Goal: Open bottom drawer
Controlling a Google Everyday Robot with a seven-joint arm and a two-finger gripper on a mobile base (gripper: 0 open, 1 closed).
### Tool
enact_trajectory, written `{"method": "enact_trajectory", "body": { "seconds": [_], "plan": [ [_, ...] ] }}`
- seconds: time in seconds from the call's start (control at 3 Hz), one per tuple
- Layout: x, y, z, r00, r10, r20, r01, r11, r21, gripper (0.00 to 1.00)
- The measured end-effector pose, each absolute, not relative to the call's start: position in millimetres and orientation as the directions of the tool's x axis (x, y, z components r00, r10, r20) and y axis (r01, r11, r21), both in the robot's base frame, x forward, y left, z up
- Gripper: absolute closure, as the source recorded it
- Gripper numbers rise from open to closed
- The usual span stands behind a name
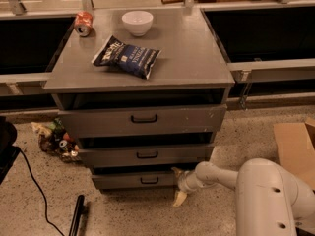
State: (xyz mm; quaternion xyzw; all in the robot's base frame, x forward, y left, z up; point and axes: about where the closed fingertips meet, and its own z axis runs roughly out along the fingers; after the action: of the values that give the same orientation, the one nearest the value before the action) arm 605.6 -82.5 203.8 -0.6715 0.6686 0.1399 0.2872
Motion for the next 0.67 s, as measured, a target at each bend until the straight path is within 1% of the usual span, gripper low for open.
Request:
{"method": "enact_trajectory", "body": {
  "seconds": [0.33,0.67],
  "plan": [
    [624,-82,196,0.073,-0.844,-0.531,-0.974,0.055,-0.221,0.00],
    [639,-80,181,0.071,-0.854,-0.516,-0.977,0.044,-0.207,0.00]
  ]
}}
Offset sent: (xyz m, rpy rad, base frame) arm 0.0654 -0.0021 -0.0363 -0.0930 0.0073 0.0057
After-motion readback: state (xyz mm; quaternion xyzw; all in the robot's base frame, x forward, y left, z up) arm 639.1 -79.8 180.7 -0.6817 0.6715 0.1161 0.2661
